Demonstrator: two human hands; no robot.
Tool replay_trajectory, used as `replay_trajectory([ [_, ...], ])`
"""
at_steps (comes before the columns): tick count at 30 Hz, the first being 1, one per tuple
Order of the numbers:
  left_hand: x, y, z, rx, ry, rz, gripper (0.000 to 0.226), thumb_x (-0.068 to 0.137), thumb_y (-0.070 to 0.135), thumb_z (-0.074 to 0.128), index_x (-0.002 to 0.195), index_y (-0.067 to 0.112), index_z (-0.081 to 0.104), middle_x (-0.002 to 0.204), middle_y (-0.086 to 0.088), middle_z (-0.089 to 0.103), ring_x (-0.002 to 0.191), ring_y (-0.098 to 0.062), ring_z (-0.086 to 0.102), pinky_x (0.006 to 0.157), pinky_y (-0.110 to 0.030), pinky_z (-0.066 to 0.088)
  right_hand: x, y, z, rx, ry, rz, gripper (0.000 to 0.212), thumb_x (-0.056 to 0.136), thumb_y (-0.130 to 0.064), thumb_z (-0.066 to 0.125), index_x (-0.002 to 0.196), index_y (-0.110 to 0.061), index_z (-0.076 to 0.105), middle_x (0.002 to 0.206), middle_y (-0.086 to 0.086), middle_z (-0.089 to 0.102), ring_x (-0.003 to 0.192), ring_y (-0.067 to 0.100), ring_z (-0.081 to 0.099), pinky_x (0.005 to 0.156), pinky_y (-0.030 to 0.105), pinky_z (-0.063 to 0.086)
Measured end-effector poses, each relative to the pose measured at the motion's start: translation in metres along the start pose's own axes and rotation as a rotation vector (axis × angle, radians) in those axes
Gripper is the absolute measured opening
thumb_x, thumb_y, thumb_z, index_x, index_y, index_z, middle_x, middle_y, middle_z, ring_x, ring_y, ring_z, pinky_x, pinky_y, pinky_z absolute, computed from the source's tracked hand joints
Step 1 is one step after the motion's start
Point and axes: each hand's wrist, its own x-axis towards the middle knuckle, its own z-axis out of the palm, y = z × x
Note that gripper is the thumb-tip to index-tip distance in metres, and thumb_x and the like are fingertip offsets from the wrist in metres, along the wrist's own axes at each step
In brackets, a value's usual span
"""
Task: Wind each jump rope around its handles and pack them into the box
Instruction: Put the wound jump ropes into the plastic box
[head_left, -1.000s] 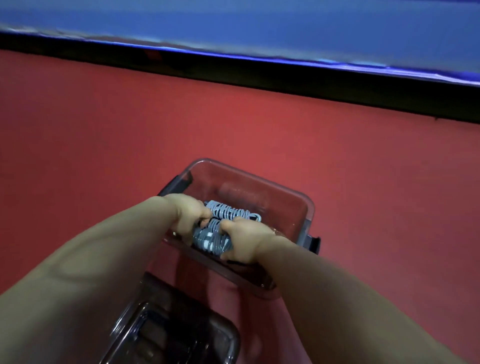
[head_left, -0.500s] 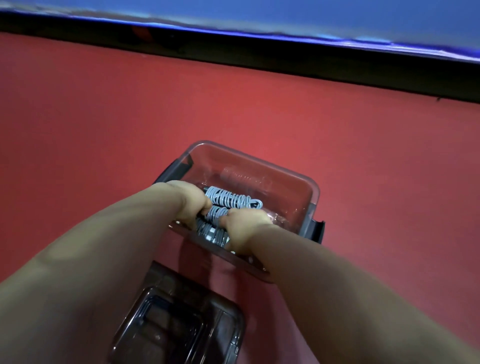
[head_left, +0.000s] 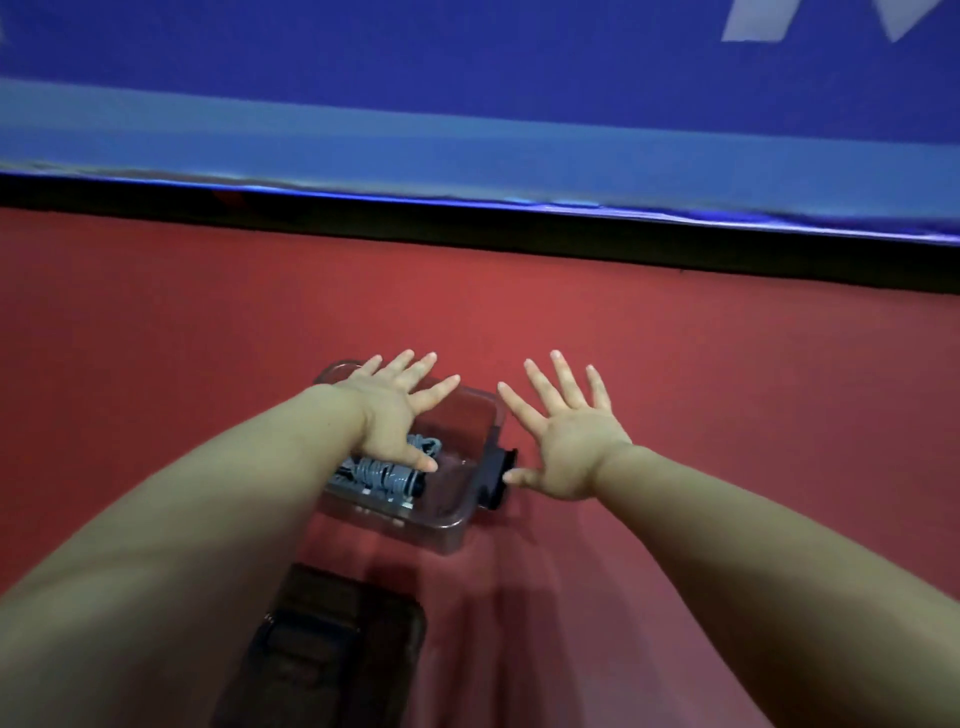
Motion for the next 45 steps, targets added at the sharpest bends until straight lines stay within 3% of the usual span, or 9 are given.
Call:
replay_trajectory([
  [8,-0.002,0.151,-0.064,0.092,0.095,0.232,0.101,0.082,0.07,0.048,0.144,0.036,-0.024,0.155,-0.003,-0.028,0.144,-0.023,-0.022,0.118,-0.043,-0.007,-0.133,0.102,0.03,0.066,-0.037,0.265,0.093,0.085,-0.073,0.034,0.143,-0.032,-0.027,0.151,0.005,-0.034,0.134,0.033,-0.037,0.111,0.058,-0.014],
  [19,0.029,0.402,-0.06,0.123,0.081,0.64,0.099,0.084,0.066,0.049,0.147,0.032,-0.019,0.157,-0.004,-0.023,0.144,-0.024,-0.02,0.119,-0.043,-0.006,-0.296,0.211,0.173,0.277,-0.279,0.594,0.098,0.083,-0.075,0.034,0.144,-0.029,-0.026,0.153,0.006,-0.03,0.137,0.032,-0.033,0.112,0.057,-0.012],
  [25,0.045,0.491,-0.013,0.176,0.06,0.881,0.077,0.092,0.044,0.054,0.152,0.028,0.009,0.161,0.001,0.0,0.147,-0.019,-0.002,0.117,-0.036,0.007,-0.345,0.221,0.254,0.424,-0.466,0.708,0.106,0.08,-0.073,0.045,0.145,-0.027,-0.025,0.154,0.008,-0.027,0.138,0.033,-0.03,0.112,0.058,-0.011],
  [30,0.05,0.54,0.012,0.211,0.046,1.008,0.068,0.09,0.032,0.06,0.149,0.026,0.026,0.156,0.004,0.023,0.144,-0.018,0.018,0.111,-0.037,0.026,-0.354,0.229,0.283,0.49,-0.525,0.748,0.111,0.077,-0.073,0.051,0.146,-0.027,-0.023,0.155,0.008,-0.024,0.139,0.032,-0.029,0.112,0.058,-0.011],
  [34,0.058,0.559,0.028,0.127,0.044,0.997,0.062,0.085,0.033,0.065,0.14,0.024,0.038,0.14,0.001,0.044,0.13,-0.021,0.039,0.101,-0.039,0.038,-0.349,0.234,0.292,0.562,-0.476,0.726,0.113,0.076,-0.072,0.054,0.146,-0.028,-0.023,0.155,0.007,-0.026,0.139,0.03,-0.03,0.111,0.056,-0.015],
  [41,0.072,0.545,0.035,0.013,-0.073,0.914,0.058,0.084,0.042,0.065,0.136,0.033,0.041,0.118,-0.001,0.054,0.11,-0.024,0.053,0.075,-0.031,0.036,-0.356,0.242,0.309,0.679,-0.385,0.811,0.107,0.077,-0.073,0.05,0.148,-0.029,-0.017,0.157,0.005,-0.02,0.14,0.026,-0.028,0.113,0.053,-0.014],
  [45,0.075,0.52,0.032,-0.073,-0.11,0.829,0.058,0.086,0.042,0.063,0.138,0.032,0.041,0.122,0.0,0.054,0.112,-0.024,0.052,0.081,-0.03,0.04,-0.349,0.238,0.3,0.688,-0.226,0.692,0.097,0.08,-0.07,0.048,0.15,-0.031,-0.007,0.159,0.001,-0.01,0.143,0.022,-0.022,0.114,0.047,-0.013],
])
